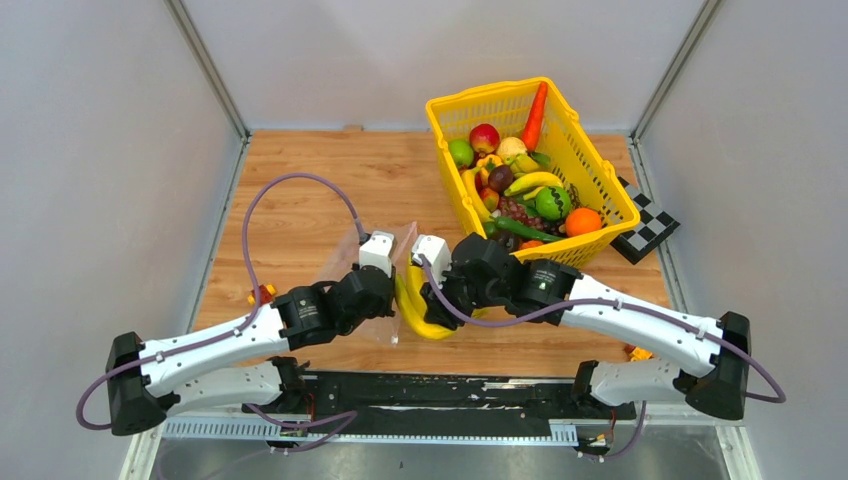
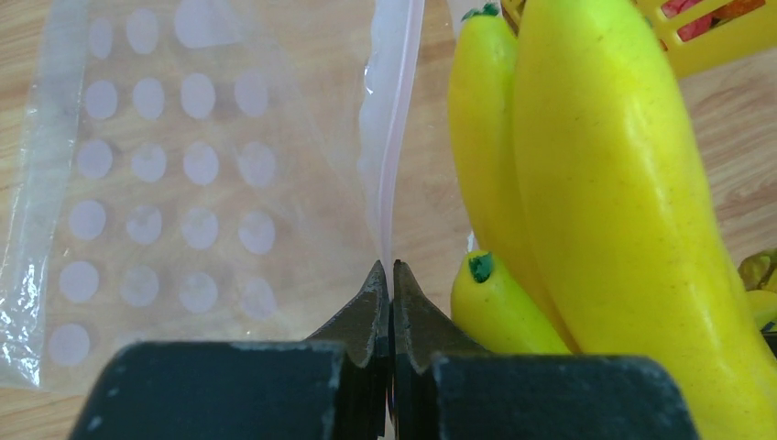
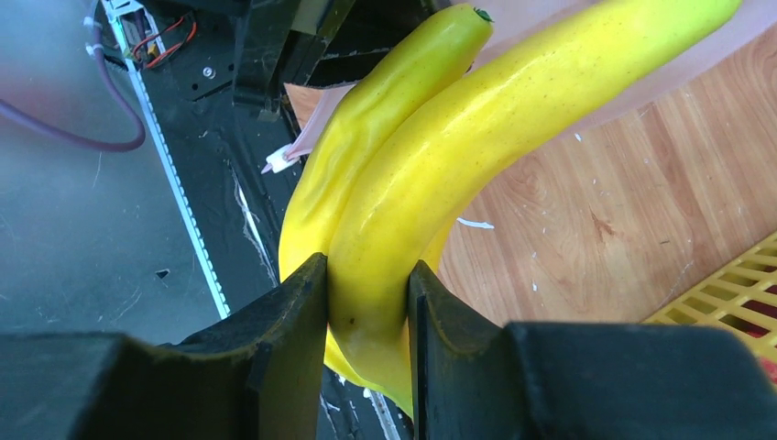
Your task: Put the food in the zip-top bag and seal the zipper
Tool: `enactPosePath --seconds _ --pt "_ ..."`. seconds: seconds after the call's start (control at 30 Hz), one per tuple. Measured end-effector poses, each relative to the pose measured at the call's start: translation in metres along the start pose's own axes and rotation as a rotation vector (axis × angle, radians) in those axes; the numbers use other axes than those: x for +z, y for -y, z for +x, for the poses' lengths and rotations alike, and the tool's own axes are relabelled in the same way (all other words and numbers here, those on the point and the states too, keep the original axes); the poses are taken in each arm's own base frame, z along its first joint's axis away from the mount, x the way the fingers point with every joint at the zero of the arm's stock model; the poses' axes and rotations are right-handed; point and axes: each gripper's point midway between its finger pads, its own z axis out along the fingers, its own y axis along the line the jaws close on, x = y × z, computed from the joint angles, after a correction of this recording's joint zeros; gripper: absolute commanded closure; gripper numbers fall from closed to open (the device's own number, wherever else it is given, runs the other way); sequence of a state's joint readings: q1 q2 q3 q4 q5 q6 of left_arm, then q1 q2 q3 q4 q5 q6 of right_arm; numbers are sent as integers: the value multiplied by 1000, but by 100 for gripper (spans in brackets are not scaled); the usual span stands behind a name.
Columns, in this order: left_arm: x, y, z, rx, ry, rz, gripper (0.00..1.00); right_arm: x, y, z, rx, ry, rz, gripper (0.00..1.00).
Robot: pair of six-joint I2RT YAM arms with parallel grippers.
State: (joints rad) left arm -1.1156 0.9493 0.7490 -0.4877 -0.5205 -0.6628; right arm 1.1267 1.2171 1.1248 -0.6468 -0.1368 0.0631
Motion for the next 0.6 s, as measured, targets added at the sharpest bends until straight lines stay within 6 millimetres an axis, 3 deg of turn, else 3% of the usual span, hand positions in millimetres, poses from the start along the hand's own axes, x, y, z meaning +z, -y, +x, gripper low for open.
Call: enactPosePath --seconds 0.3,0.47,0.6 --pt "-6 1 -5 19 17 29 100 4 6 10 -13 -35 -23 96" --pt "-6 1 -5 19 17 28 100 -22 17 -2 41 75 -18 96" --pt "-5 2 -5 20 15 29 100 -36 5 -21 54 172 -86 96"
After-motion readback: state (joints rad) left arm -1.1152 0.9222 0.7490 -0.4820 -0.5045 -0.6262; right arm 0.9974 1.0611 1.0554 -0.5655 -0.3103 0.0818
